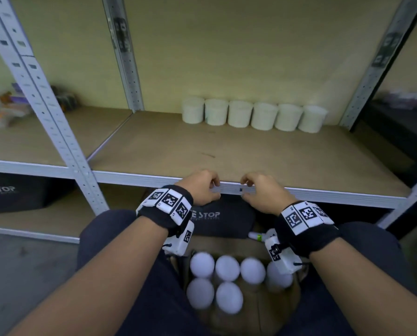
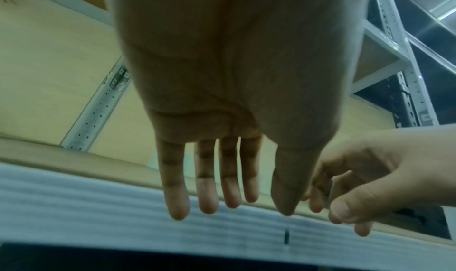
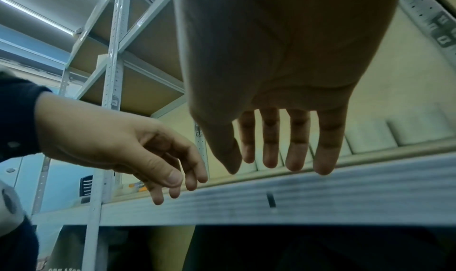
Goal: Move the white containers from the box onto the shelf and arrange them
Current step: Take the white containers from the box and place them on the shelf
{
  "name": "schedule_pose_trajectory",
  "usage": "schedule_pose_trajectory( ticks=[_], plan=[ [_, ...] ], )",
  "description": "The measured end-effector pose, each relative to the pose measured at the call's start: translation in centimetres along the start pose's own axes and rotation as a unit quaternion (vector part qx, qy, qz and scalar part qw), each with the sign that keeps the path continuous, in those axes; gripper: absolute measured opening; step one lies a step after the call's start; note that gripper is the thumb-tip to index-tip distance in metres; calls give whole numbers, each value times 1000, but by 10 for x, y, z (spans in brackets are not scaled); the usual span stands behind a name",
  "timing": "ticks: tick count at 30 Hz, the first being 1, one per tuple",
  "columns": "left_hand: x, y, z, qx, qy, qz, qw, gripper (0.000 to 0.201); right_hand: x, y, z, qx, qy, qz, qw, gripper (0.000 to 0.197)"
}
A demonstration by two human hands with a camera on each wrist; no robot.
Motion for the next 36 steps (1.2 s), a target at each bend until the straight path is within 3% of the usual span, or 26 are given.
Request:
schedule_pose_trajectory(
  ticks=[10,18,23,26,29,36],
  plan=[
    [19,110,-9,131,-46,-28,990,32,-29,95,27,103,58,-46,992,35],
    [53,196,-17,201,-111,-59,972,27,-63,194,44,212,129,-56,967,25],
    [94,275,-36,274,-149,-86,946,32,-84,258,59,270,143,-45,951,40],
    [108,296,-26,289,-155,-123,937,44,-82,278,68,305,144,-51,940,52],
    [120,307,-14,301,-162,-141,929,73,-84,293,73,334,148,-59,929,56],
    [137,352,-17,350,-165,-114,915,87,-88,329,78,388,138,-58,909,70]
  ],
)
Point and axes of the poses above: each hand's wrist, its own z-axis away from the middle knuckle, its own y-axis out of the palm, x = y × z, the point moved 6 cm from there along -z, towards the middle knuckle, and after that the axes turned 13 degrees about -y, right-handed, at the moved point
